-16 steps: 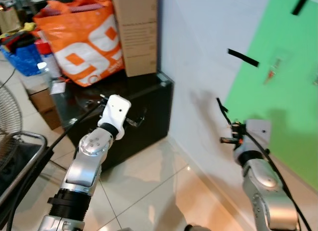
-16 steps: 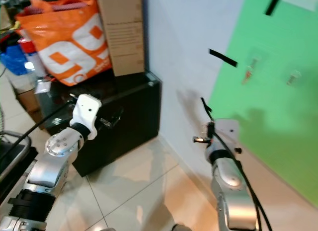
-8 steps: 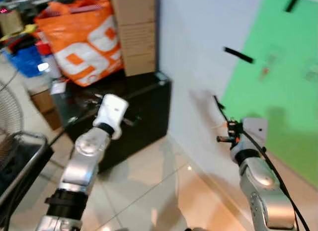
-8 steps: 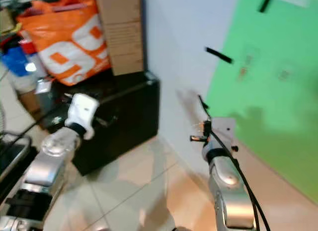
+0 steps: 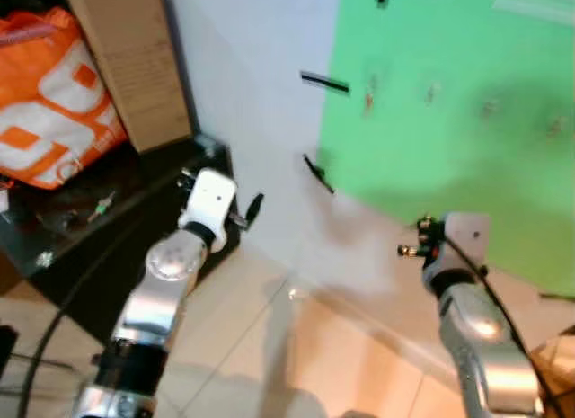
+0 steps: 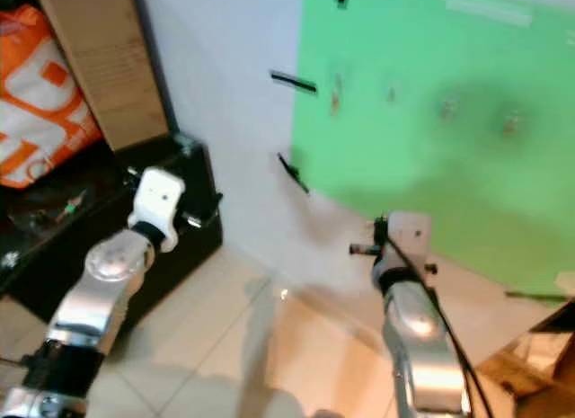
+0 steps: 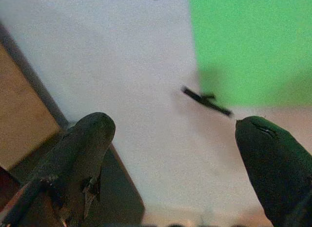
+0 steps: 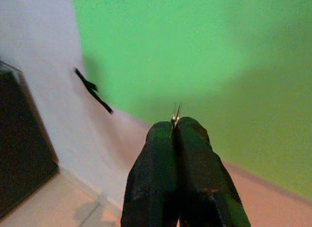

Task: Hang keys on a hook

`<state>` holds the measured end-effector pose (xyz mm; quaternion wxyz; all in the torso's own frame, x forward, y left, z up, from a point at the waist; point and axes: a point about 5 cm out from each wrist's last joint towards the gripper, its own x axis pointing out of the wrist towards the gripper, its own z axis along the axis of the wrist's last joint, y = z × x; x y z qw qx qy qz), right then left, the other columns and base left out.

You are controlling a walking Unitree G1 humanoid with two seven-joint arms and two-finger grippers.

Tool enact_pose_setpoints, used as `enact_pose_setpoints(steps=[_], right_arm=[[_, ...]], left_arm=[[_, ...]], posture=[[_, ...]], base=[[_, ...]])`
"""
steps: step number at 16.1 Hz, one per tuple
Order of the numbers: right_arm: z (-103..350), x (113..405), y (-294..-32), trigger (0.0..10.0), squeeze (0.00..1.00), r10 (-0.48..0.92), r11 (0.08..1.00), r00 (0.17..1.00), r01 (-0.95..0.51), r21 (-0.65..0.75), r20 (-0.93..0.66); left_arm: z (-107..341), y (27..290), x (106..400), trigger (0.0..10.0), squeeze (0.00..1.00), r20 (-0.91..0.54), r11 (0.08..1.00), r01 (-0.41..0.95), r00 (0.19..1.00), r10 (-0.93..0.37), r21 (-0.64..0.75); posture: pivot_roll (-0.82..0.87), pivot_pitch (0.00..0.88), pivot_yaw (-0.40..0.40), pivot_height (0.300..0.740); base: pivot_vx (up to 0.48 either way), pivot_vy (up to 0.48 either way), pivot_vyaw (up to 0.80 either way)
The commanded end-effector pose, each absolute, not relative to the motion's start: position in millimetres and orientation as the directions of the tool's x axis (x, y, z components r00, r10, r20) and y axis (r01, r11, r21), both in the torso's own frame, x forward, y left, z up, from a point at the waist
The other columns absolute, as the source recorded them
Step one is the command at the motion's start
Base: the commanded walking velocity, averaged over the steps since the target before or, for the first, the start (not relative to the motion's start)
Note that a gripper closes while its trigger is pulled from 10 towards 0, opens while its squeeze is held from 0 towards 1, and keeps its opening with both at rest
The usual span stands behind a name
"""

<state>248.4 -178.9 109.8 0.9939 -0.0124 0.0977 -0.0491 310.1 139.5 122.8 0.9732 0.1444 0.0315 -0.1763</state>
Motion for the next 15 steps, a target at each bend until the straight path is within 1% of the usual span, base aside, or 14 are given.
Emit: enact_pose_setpoints(steps=[1,2,3,5,6,8,9,10,15], right_arm=[[111.3,249.4,-176.8,10.0,0.0,-0.098,0.995,0.977,0.093,-0.034,-0.19],[111.2,249.5,-177.0,10.0,0.0,-0.098,0.995,0.977,0.094,-0.034,-0.19],[111.1,249.8,-177.3,10.0,0.0,-0.099,0.995,0.977,0.095,-0.034,-0.19],[111.4,250.0,-177.6,10.0,0.0,-0.102,0.995,0.977,0.098,-0.034,-0.189],[111.5,249.9,-178.0,10.0,0.0,-0.104,0.994,0.976,0.1,-0.035,-0.189],[111.7,251.7,-176.9,10.0,0.0,-0.102,0.995,0.977,0.097,-0.036,-0.189],[112.9,253.2,-175.2,10.0,0.0,-0.096,0.995,0.978,0.091,-0.038,-0.183],[113.7,253.8,-174.9,10.0,0.0,-0.095,0.995,0.979,0.09,-0.036,-0.18],[117.9,257.4,-174.0,10.0,0.0,-0.08,0.997,0.985,0.077,-0.027,-0.154]], left_arm=[[127.5,144.9,311.2,10.0,0.0,-0.102,0.889,0.34,0.94,-0.324,0.307],[127.8,144.4,311.2,10.0,0.0,-0.098,0.888,0.341,0.94,-0.327,0.309],[126.2,144.8,312.0,10.0,0.0,-0.11,0.896,0.337,0.942,-0.318,0.291],[125.9,145.7,313.4,10.0,0.0,-0.114,0.902,0.333,0.943,-0.313,0.277],[127.8,145.2,313.4,10.0,0.0,-0.101,0.894,0.336,0.942,-0.321,0.295],[127.9,145.9,313.2,10.0,0.0,-0.105,0.892,0.325,0.946,-0.308,0.313],[126.9,149.7,313.5,10.0,0.0,-0.108,0.907,0.297,0.955,-0.277,0.3],[127.5,149.4,313.0,10.0,0.0,-0.102,0.907,0.299,0.954,-0.282,0.295],[129.1,149.5,311.3,10.0,0.0,-0.093,0.91,0.294,0.956,-0.279,0.291]], posture=[[-0.09,0.0,0.026,0.74],[-0.09,0.0,0.026,0.74],[-0.09,0.0,0.031,0.74],[-0.1,0.0,0.034,0.74],[-0.09,0.0,0.033,0.74],[-0.09,0.0,0.028,0.74],[-0.09,0.0,0.027,0.74],[-0.09,0.0,0.026,0.74],[-0.08,0.0,0.02,0.74]], base=[[0.0,-0.48,0.0],[0.0,-0.48,-0.8],[0.0,0.0,-0.8],[0.0,0.48,-0.8],[0.0,0.0,-0.8],[0.0,-0.422,-0.8],[0.0,0.0,-0.8],[0.0,0.0,-0.8],[0.0,0.0,0.0]])
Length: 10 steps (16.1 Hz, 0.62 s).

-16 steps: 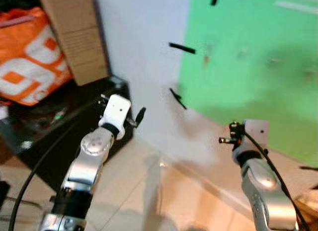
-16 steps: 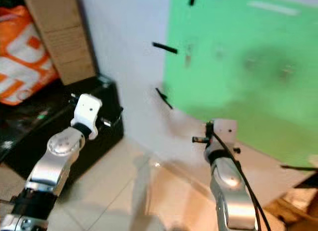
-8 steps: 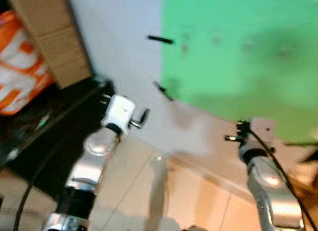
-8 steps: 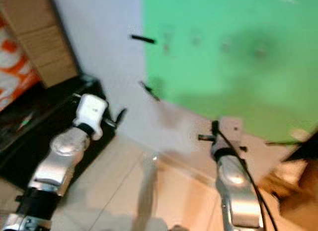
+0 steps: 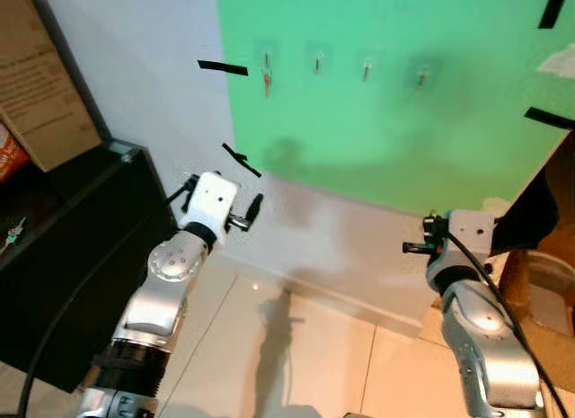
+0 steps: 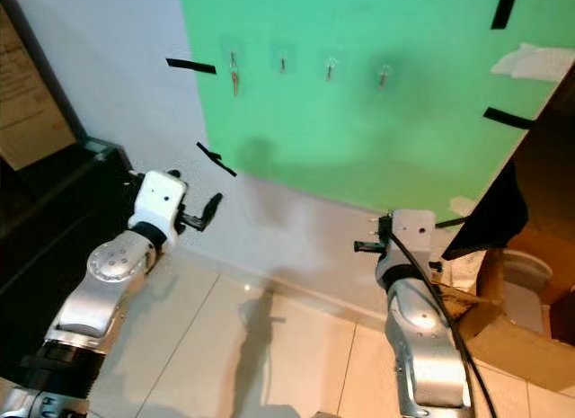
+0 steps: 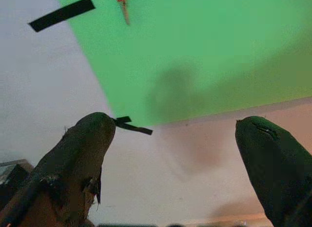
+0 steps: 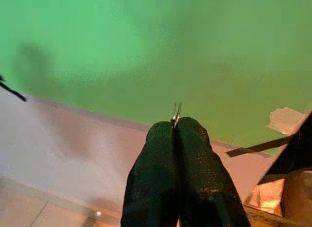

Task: Hang keys on a hook

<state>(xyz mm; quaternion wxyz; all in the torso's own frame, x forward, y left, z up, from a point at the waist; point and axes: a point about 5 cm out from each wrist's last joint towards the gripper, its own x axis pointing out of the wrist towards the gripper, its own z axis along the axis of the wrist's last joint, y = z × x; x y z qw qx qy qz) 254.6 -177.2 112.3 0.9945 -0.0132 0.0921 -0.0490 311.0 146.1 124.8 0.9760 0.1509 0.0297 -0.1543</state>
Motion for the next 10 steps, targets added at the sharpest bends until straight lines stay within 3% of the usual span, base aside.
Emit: enact_pose_setpoints(steps=[1,8,10], right_arm=[[119.8,257.6,-174.3,10.0,0.0,-0.083,0.996,0.986,0.081,-0.021,-0.147],[120.1,259.0,-174.4,10.0,0.0,-0.071,0.997,0.987,0.066,-0.041,-0.146],[121.0,260.4,-172.6,10.0,0.0,-0.053,0.998,0.989,0.048,-0.04,-0.14]], left_arm=[[129.2,150.0,311.4,10.0,0.0,-0.095,0.915,0.291,0.957,-0.275,0.281],[129.1,147.6,309.5,10.0,0.0,-0.094,0.919,0.309,0.951,-0.295,0.245],[129.8,148.4,309.3,10.0,0.0,-0.094,0.92,0.309,0.951,-0.295,0.24]], posture=[[-0.08,0.0,0.019,0.74],[-0.08,0.0,0.008,0.74],[-0.07,0.0,0.003,0.74]], base=[[0.0,0.0,0.0],[0.0,0.0,0.0],[0.27,0.0,0.0]])
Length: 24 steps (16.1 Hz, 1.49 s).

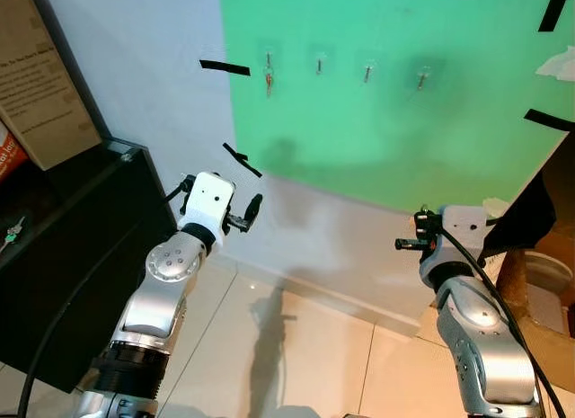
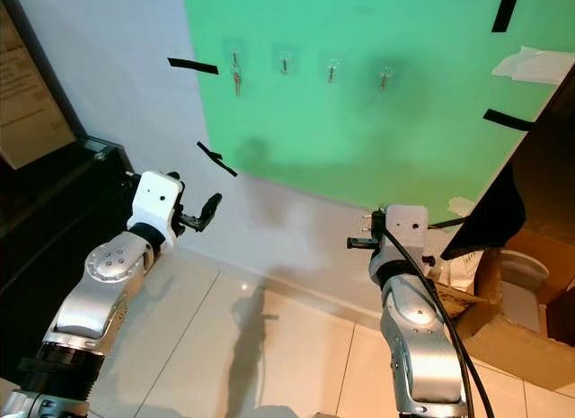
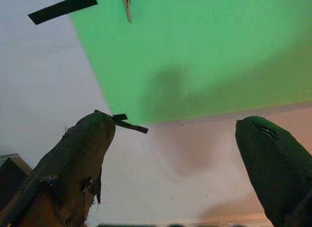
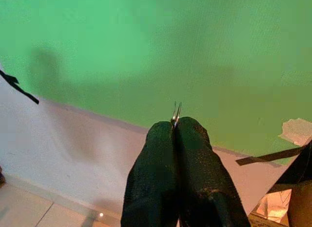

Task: Hang keys on a hook

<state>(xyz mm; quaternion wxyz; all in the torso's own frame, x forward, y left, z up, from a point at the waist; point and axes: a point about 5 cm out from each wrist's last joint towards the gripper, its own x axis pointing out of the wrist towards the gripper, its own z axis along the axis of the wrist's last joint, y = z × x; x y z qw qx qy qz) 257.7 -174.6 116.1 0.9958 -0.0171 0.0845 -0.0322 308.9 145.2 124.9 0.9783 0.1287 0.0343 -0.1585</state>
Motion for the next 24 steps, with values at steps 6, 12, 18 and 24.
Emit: enact_pose_setpoints(steps=[6,12,18,24], right_arm=[[124.4,263.8,-172.3,10.0,0.0,-0.035,0.999,0.992,0.031,-0.035,-0.121],[124.3,264.8,-172.4,10.0,0.0,-0.032,0.999,0.993,0.028,-0.036,-0.118],[124.3,265.0,-171.8,10.0,0.0,-0.027,0.999,0.993,0.022,-0.04,-0.113],[124.6,265.8,-170.7,10.0,0.0,-0.025,0.999,0.993,0.02,-0.04,-0.111]], left_arm=[[131.7,147.1,310.1,10.0,0.0,-0.091,0.918,0.32,0.948,-0.306,0.236],[132.6,144.5,311.3,10.0,0.0,-0.085,0.914,0.328,0.945,-0.317,0.238],[132.2,144.0,312.3,10.0,0.0,-0.083,0.913,0.333,0.943,-0.322,0.237],[132.6,144.8,312.4,10.0,0.0,-0.081,0.913,0.335,0.942,-0.325,0.234]], posture=[[-0.07,0.0,0.002,0.74],[-0.07,0.0,0.004,0.74],[-0.08,0.0,0.005,0.74],[-0.07,0.0,0.002,0.74]], base=[[0.301,0.0,0.0],[0.304,0.0,0.0],[0.304,0.0,0.0],[0.306,0.0,0.0]])
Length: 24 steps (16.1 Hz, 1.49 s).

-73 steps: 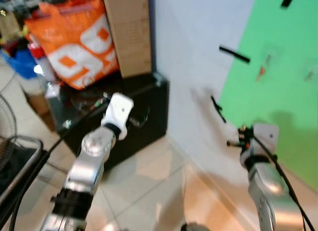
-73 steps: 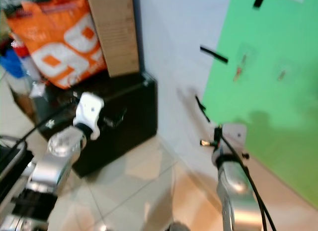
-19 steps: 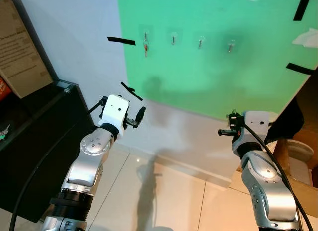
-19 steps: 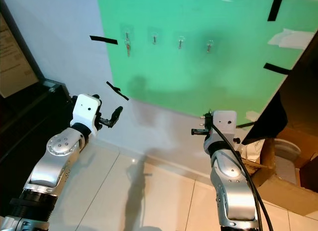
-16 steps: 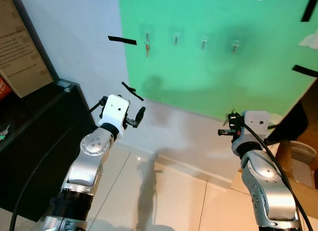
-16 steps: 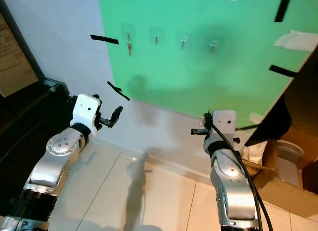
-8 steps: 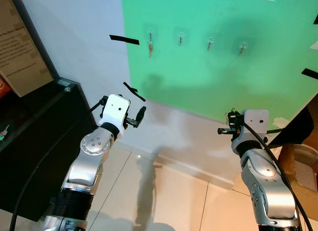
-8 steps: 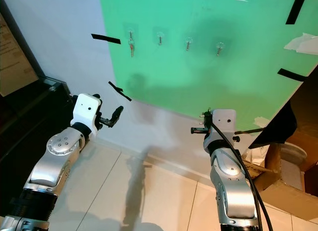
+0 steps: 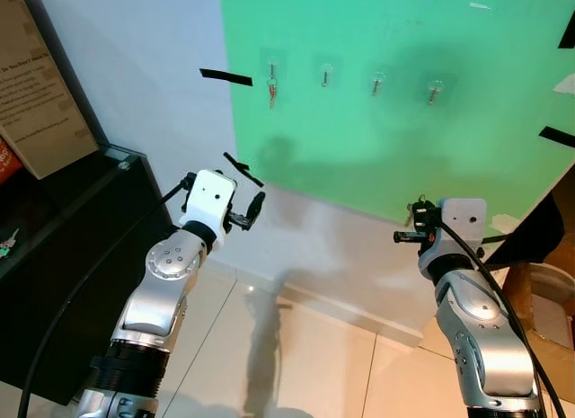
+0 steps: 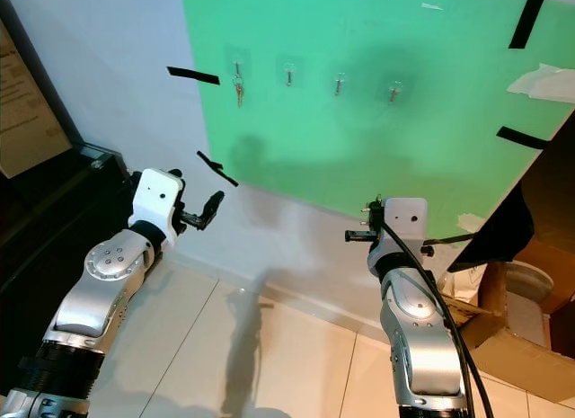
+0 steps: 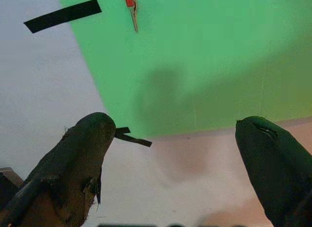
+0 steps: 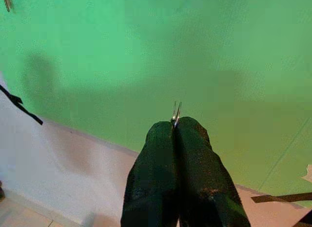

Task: Hang keys on a hook

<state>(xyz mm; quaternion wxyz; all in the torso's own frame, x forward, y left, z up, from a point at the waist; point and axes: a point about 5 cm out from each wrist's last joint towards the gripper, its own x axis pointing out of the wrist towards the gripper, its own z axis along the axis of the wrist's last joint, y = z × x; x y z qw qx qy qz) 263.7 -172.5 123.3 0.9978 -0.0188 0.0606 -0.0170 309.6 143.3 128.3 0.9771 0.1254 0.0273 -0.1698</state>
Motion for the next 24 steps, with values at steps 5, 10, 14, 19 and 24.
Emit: enact_pose_setpoints(steps=[5,10,14,19,24], right_arm=[[123,265,-171,10.0,0.0,-0.023,0.999,0.992,0.02,-0.028,-0.123],[123,265,-167,10.0,0.0,-0.005,0.999,0.993,0.001,-0.032,-0.114],[123,265,-166,10.0,0.0,-0.001,1.0,0.994,-0.002,-0.03,-0.113],[155,274,-157,10.0,0.0,0.094,0.995,0.996,-0.094,-0.029,-0.006],[167,274,-143,10.0,0.0,0.29,0.954,0.957,-0.289,-0.074,0.002]], left_arm=[[133,144,312,10.0,0.0,-0.08,0.911,0.339,0.941,-0.329,0.234],[134,145,312,10.0,0.0,-0.08,0.909,0.341,0.94,-0.332,0.239],[134,146,312,10.0,0.0,-0.08,0.909,0.341,0.94,-0.331,0.239],[140,144,313,10.0,0.0,-0.076,0.882,0.383,0.923,-0.377,0.276],[143,143,312,10.0,0.0,-0.073,0.864,0.407,0.912,-0.404,0.297]], posture=[[-0.07,0.0,0.009,0.74],[-0.07,0.0,0.013,0.74],[-0.07,0.0,0.013,0.74],[-0.08,0.0,0.031,0.74],[-0.07,0.0,0.029,0.74]], base=[[0.331,0.0,-0.54],[0.345,0.0,0.0],[0.345,0.0,0.0],[0.344,0.0,0.58],[0.342,0.0,0.0]])
